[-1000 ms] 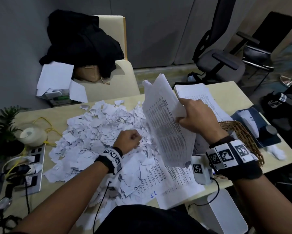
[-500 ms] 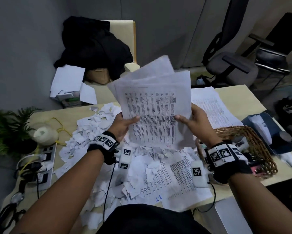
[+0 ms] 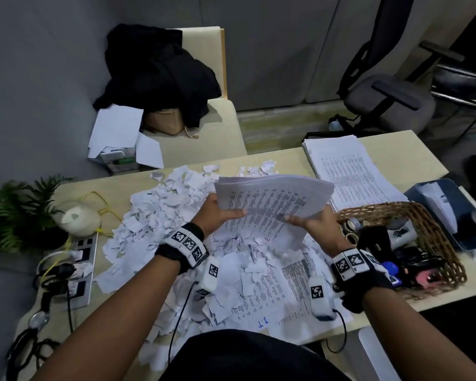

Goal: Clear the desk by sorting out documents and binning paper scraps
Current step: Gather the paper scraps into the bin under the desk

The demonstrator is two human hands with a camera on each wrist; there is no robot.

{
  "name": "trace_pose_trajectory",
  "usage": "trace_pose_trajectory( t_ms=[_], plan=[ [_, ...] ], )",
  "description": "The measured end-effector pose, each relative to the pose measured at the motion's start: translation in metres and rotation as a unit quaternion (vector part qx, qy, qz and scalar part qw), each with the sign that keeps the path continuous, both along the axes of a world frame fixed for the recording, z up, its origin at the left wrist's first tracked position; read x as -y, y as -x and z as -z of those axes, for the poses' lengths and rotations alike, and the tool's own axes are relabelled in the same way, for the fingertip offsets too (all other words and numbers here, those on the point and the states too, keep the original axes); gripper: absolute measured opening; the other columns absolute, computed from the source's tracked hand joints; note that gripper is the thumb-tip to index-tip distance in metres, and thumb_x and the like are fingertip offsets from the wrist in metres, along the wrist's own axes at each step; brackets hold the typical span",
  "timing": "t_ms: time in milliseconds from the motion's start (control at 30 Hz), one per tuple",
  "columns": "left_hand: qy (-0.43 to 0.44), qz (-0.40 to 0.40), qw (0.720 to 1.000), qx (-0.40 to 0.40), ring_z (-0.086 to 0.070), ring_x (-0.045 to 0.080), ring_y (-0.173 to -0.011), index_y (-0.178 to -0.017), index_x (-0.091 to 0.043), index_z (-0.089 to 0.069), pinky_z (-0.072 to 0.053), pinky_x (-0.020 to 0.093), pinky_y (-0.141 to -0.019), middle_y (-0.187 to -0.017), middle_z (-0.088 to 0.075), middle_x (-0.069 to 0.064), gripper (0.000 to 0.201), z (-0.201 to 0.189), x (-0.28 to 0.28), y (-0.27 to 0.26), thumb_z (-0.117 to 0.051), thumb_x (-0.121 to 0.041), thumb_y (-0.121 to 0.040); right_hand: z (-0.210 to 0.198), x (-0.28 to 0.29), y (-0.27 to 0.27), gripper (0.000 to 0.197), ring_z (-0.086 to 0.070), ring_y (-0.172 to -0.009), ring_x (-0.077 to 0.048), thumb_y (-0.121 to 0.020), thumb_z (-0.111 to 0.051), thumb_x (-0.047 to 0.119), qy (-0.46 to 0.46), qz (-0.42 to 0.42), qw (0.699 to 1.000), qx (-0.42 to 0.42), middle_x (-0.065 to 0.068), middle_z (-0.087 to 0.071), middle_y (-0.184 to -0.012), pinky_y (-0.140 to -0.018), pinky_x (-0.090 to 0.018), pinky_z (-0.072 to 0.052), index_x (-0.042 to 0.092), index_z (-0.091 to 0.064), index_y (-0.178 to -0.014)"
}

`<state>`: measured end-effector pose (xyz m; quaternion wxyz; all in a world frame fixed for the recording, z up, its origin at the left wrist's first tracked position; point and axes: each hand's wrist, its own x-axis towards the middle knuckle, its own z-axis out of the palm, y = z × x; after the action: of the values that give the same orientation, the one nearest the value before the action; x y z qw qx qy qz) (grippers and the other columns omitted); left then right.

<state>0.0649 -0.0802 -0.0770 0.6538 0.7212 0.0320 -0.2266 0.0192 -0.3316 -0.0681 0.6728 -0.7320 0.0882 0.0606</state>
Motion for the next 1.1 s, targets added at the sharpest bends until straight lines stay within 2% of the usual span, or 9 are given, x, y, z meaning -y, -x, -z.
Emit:
trace_pose_trajectory(
  t_ms=[33,133,233,400,567,800,933,1033,1100],
  plan=[
    [-0.001,0.009,1.000,0.003,-0.061,0.016,-0.108,-0.121,-0.021,-0.053,-0.044,0.042,-0.103,-0.118,-0.064,0.003,0.064,-0.001,0.002,0.000,-0.086,-0.034,-0.067,-0.003,-0.001,-0.001,0.048,-0.069,-0.096,-0.020,-0.067,-0.083,0.004,-0.012,0.004,1.000,0.004,-0.005,-0.071,-0.101,-0.080,-0.035,-0.059,0.020,-0.062,-0.108],
    [-0.012,-0.005,0.999,0.033,-0.063,0.021,-0.109,-0.124,-0.018,-0.054,-0.050,0.046,-0.097,-0.119,-0.066,0.005,0.083,-0.009,0.008,-0.003,-0.086,-0.056,-0.057,-0.012,-0.003,-0.005,0.049,-0.069,-0.097,-0.024,-0.071,-0.080,-0.001,-0.056,0.020,0.998,0.036,-0.010,-0.071,-0.104,-0.078,-0.037,-0.059,0.015,-0.061,-0.114],
    [-0.011,-0.038,0.999,0.023,-0.063,0.019,-0.109,-0.123,-0.017,-0.054,-0.050,0.043,-0.097,-0.117,-0.066,0.003,0.083,-0.004,0.010,-0.005,-0.084,-0.059,-0.058,-0.007,-0.005,-0.005,0.047,-0.068,-0.099,-0.028,-0.073,-0.078,-0.002,-0.063,0.027,0.997,0.024,-0.012,-0.071,-0.105,-0.080,-0.042,-0.059,0.012,-0.061,-0.114],
    [-0.081,0.028,0.996,-0.008,-0.062,0.018,-0.104,-0.114,-0.017,-0.058,-0.046,0.046,-0.100,-0.111,-0.066,0.004,0.047,0.020,0.013,0.012,-0.071,-0.046,-0.081,0.024,-0.009,0.009,0.053,-0.068,-0.100,-0.028,-0.067,-0.082,0.000,-0.023,0.037,0.998,-0.042,-0.010,-0.071,-0.108,-0.088,-0.055,-0.054,0.008,-0.061,-0.115],
    [-0.077,0.029,0.996,0.026,-0.063,0.020,-0.098,-0.098,-0.027,-0.058,-0.047,0.033,-0.085,-0.106,-0.066,0.008,0.008,-0.001,0.022,0.009,-0.062,-0.031,-0.092,0.018,0.001,0.007,0.042,-0.067,-0.099,-0.028,-0.071,-0.078,0.000,-0.026,0.070,0.996,-0.042,-0.011,-0.070,-0.106,-0.090,-0.054,-0.053,0.015,-0.060,-0.106],
    [-0.033,0.065,0.997,-0.007,-0.063,0.020,-0.110,-0.119,-0.015,-0.058,-0.047,0.047,-0.100,-0.116,-0.067,0.007,0.053,0.002,0.018,0.010,-0.082,-0.024,-0.074,0.022,-0.004,0.010,0.041,-0.067,-0.101,-0.031,-0.070,-0.078,0.000,-0.033,0.069,0.996,-0.043,-0.012,-0.071,-0.106,-0.090,-0.056,-0.053,0.017,-0.062,-0.103],
    [-0.007,0.018,0.999,-0.030,-0.060,0.019,-0.111,-0.117,-0.019,-0.055,-0.044,0.040,-0.099,-0.120,-0.064,0.005,0.044,-0.006,0.016,-0.001,-0.077,-0.025,-0.079,0.009,-0.006,0.005,0.038,-0.069,-0.098,-0.026,-0.075,-0.075,-0.003,-0.070,0.070,0.995,-0.018,-0.012,-0.071,-0.107,-0.083,-0.043,-0.058,0.012,-0.062,-0.108],
    [-0.105,0.031,0.993,0.035,-0.059,0.020,-0.111,-0.124,-0.014,-0.056,-0.045,0.040,-0.100,-0.122,-0.063,0.005,0.044,-0.010,0.015,-0.009,-0.063,-0.040,-0.090,0.008,-0.005,0.002,0.030,-0.071,-0.092,-0.022,-0.079,-0.074,-0.001,-0.048,0.058,0.997,-0.012,-0.008,-0.073,-0.101,-0.078,-0.036,-0.060,0.012,-0.064,-0.105],
    [-0.148,0.027,0.984,0.096,-0.062,0.020,-0.096,-0.111,-0.010,-0.063,-0.050,0.033,-0.086,-0.105,-0.067,0.007,0.028,-0.013,0.013,-0.011,-0.055,-0.033,-0.096,0.019,-0.005,-0.001,0.023,-0.072,-0.090,-0.023,-0.079,-0.075,0.004,0.001,0.048,0.999,-0.026,-0.008,-0.074,-0.096,-0.080,-0.038,-0.059,0.008,-0.067,-0.100]
  ],
)
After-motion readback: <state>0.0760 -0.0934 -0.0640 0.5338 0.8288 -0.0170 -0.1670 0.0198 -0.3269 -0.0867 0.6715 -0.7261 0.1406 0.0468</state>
